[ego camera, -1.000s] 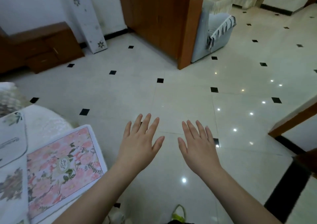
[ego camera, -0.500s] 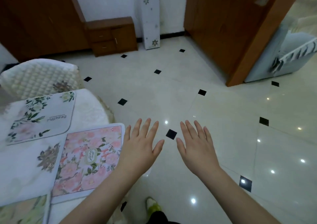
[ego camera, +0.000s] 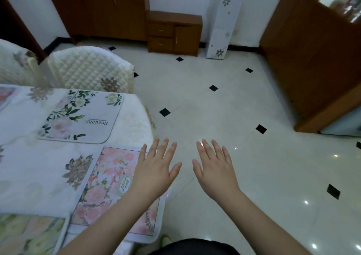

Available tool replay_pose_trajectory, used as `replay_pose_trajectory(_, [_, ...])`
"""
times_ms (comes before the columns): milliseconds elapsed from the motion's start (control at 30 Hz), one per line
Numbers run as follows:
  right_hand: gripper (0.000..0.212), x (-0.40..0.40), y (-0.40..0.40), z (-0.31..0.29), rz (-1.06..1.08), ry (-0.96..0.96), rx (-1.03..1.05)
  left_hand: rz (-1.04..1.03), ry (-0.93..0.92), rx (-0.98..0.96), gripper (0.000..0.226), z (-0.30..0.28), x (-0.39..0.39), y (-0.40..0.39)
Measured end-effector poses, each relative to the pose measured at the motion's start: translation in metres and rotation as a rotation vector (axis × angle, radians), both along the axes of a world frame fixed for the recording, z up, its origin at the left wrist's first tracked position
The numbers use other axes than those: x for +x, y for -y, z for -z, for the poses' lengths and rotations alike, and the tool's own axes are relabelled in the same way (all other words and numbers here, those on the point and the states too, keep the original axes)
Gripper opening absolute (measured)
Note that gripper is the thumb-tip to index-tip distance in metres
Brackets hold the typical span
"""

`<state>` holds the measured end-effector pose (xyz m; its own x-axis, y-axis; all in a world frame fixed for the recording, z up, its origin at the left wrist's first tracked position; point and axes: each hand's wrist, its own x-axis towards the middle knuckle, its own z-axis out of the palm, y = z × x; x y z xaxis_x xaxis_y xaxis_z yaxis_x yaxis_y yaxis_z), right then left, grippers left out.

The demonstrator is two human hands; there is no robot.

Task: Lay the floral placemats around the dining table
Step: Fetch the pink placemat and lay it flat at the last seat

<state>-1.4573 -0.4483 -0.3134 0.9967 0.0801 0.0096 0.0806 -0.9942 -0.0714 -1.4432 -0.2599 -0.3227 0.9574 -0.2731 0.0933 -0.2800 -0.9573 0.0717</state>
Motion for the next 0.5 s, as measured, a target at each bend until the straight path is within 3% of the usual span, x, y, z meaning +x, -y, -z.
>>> replay_pose_trajectory(133, [0.059, 0.033, -0.03, 0.008, -0.165, 0.016, -0.048, -0.101, 0.047, -0.019, 0.06, 0.01, 0.006, -0.028])
replay_pose_trajectory(300, [0.059, 0.071, -0.072, 0.017, -0.371, -0.011, -0.05, -0.292, -0.01, -0.024, 0.061, 0.027, -0.003, -0.059])
replay_pose_trajectory(500, [0.06, 0.105, -0.107, 0.029, -0.619, -0.008, -0.004, -0.487, 0.056, 0.026, 0.061, 0.042, -0.004, -0.071])
